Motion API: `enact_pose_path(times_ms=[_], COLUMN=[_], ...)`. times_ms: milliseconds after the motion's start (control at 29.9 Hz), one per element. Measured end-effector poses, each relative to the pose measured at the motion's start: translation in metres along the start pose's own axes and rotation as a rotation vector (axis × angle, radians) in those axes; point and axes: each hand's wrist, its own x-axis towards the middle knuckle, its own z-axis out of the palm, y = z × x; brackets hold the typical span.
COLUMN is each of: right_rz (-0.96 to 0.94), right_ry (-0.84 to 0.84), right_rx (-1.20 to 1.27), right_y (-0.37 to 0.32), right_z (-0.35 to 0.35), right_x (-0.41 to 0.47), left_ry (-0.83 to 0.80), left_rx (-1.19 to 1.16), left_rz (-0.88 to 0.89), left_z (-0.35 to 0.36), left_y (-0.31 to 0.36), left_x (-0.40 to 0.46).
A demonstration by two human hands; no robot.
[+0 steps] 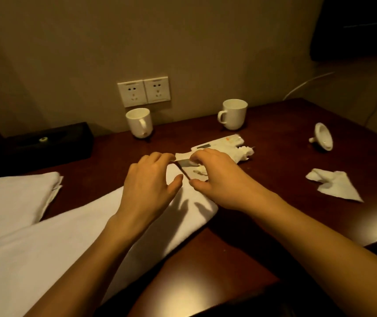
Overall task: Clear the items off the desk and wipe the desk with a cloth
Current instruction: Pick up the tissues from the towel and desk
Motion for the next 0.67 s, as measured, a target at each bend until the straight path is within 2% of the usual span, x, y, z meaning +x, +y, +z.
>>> enact_pose_path(times_ms=[167,401,668], right_rz=[0.088,0.276,0.350], right_ry=[-0.010,-0.053,-0.066], right_rx=[-0.026,-0.177,-0.174], right_y=[0.054,0.118,0.134], right_z=[-0.002,0.009,0.020], right_x=[0.017,0.042,0.053], left_ry=[-0.103,-0.301,-0.302], left_rx=[-0.012,0.060,-0.090], left_rz=[0.066,0.053,0.061], left_z=[0.050,0.108,0.115], left_y=[0.020,0.018,0.015], left_x=[0.048,0.089,0.094])
